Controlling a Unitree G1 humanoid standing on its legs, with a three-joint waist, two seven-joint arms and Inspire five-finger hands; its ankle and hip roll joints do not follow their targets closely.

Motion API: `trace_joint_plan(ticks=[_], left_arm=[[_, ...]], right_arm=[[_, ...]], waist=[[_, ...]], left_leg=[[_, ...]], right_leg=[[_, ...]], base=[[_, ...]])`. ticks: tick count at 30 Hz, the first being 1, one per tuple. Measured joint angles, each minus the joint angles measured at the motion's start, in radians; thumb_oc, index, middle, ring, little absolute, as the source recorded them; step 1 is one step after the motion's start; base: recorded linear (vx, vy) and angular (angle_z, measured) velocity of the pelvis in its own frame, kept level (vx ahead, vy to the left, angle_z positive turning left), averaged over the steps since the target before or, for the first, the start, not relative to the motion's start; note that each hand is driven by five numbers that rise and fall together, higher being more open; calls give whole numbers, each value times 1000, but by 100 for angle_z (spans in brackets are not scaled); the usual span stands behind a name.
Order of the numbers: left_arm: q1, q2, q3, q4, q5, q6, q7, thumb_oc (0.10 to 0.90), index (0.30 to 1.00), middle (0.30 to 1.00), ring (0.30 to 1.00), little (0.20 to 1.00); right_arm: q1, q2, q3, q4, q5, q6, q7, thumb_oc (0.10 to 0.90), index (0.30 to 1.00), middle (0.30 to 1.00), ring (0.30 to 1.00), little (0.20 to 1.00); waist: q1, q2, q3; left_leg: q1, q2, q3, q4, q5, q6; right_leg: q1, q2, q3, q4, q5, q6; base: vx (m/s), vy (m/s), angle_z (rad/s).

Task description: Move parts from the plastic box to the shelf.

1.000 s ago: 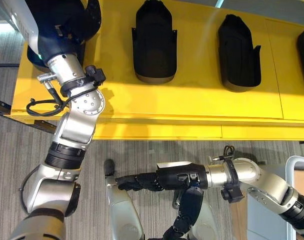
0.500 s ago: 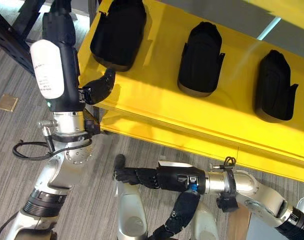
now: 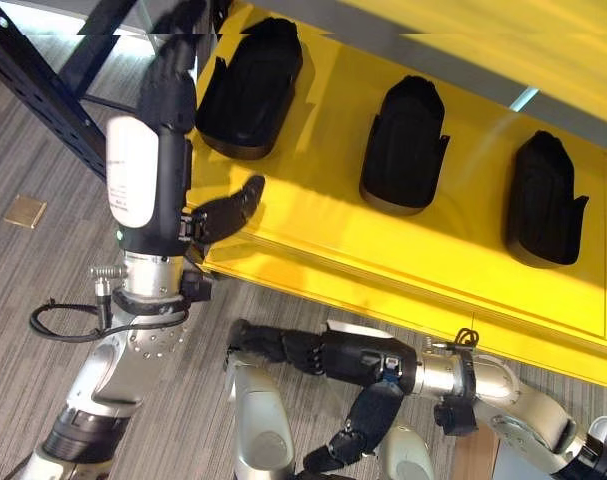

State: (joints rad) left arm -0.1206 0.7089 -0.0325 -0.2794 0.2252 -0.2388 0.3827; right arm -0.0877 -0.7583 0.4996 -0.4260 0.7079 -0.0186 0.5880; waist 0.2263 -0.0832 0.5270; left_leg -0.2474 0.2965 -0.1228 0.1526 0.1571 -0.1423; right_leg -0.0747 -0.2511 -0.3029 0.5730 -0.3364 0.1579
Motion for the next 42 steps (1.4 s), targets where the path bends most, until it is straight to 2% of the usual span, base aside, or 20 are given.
trace_joint_plan(ticks=[2,3,6,8,10,11,13,16,18,23,25,27,29,30,33,34,37,42], left_arm=[[132,-84,4,17,-149,6,-192,900,1000,1000,1000,1000],[188,-111,6,13,-195,8,-258,900,1000,1000,1000,1000],[361,-144,-6,25,-353,33,-446,900,1000,1000,1000,1000],[451,-158,0,49,-507,93,-537,900,1000,1000,1000,1000],[487,-193,0,95,-590,136,-571,900,1000,1000,1000,1000],[485,-199,0,114,-628,143,-590,900,1000,1000,1000,1000],[469,-204,2,120,-696,146,-642,900,1000,1000,1000,1000],[450,-206,-3,122,-806,170,-712,900,1000,1000,1000,1000],[454,-220,-7,137,-852,172,-721,900,1000,1000,1000,1000],[485,-229,4,272,-892,167,-695,900,1000,1000,1000,1000],[514,-265,26,289,-919,165,-703,900,1000,1000,1000,1000],[533,-288,25,297,-928,151,-702,900,1000,1000,1000,1000],[533,-299,25,298,-930,149,-703,900,1000,1000,1000,1000],[529,-299,25,299,-936,148,-703,900,1000,1000,1000,1000],[520,-299,27,299,-971,145,-703,900,1000,1000,1000,1000],[511,-298,32,299,-1006,143,-703,900,1000,1000,1000,1000],[507,-298,33,298,-1007,135,-702,900,1000,1000,1000,1000],[508,-299,34,298,-1008,128,-701,900,1000,1000,1000,1000]], right_arm=[[67,25,-106,30,4,-30,-54,900,1000,1000,1000,1000],[87,47,-150,55,4,-32,-65,900,1000,1000,1000,1000],[132,84,-300,131,33,-43,-97,900,1000,1000,1000,1000],[172,104,-382,147,42,-52,-90,900,1000,1000,1000,1000],[163,95,-407,150,42,-53,-64,900,1000,1000,1000,1000],[147,88,-405,150,42,-50,-43,900,1000,1000,1000,1000],[106,44,-395,150,49,-44,35,900,1000,1000,1000,1000],[65,25,-393,151,65,-37,58,900,1000,1000,1000,1000],[44,22,-393,163,80,-36,44,900,1000,1000,1000,1000],[92,38,-436,190,81,-7,-30,900,1000,1000,1000,1000],[148,71,-478,199,81,4,-64,900,1000,1000,1000,1000],[186,94,-494,210,82,12,-92,900,1000,1000,1000,1000],[216,108,-496,210,103,29,-103,900,1000,1000,1000,1000],[248,134,-509,211,104,43,-110,900,1000,1000,1000,1000],[270,137,-523,213,104,46,-117,900,1000,1000,1000,1000],[292,143,-527,251,103,47,-149,900,1000,1000,1000,1000],[319,151,-543,296,105,47,-207,900,1000,1000,1000,1000],[377,203,-625,350,119,40,-248,900,1000,1000,1000,1000]], waist=[[-7,27,-15],[-5,31,-16],[-10,52,-27],[-15,72,-41],[-36,103,-67],[-40,116,-87],[-40,137,-138],[-39,132,-210],[-52,119,-246],[-101,82,-302],[-116,72,-315],[-130,70,-318],[-167,73,-326],[-199,74,-348],[-219,73,-357],[-251,71,-386],[-259,72,-402],[-279,75,-408]], left_leg=[[13,-26,17,0,-5,-3],[21,-34,27,0,-8,0],[44,-51,41,-2,-17,13],[68,-63,60,-2,-26,24],[78,-74,64,-6,-29,28],[81,-74,66,-14,-25,24],[92,-69,75,-38,-15,25],[98,-63,93,-60,-9,26],[104,-60,107,-77,-3,23],[130,-48,150,-125,8,24],[140,-42,171,-146,15,19],[165,-34,202,-176,23,13],[183,-28,224,-202,34,-2],[202,-23,251,-231,43,-14],[212,-21,276,-232,43,-19],[220,-15,306,-232,36,-26],[235,-7,337,-232,29,-31],[234,-1,348,-233,27,-34]], right_leg=[[25,-23,9,-40,27,21],[35,-33,11,-54,36,26],[74,-46,20,-108,62,34],[103,-63,24,-140,80,39],[121,-64,26,-159,94,44],[116,-77,26,-167,98,44],[119,-68,37,-194,119,47],[119,-64,38,-231,135,39],[121,-60,42,-260,150,39],[134,-50,52,-335,187,41],[135,-43,60,-370,207,42],[139,-34,83,-409,233,48],[148,-27,97,-451,263,63],[161,-21,109,-502,292,65],[172,-19,126,-541,315,68],[181,-16,135,-590,341,68],[182,-10,161,-622,361,64],[179,-4,170,-641,375,65]], base=[[20,184,-4],[48,207,-3],[3,225,-5],[-23,221,-14],[-30,165,-4],[-38,151,-3],[-36,184,-13],[-9,139,-12],[8,113,-15],[0,84,-16],[2,61,-24],[10,49,-39],[19,50,-37],[28,44,-45],[36,14,-33],[38,6,-34],[27,3,-36],[13,-12,-9]])
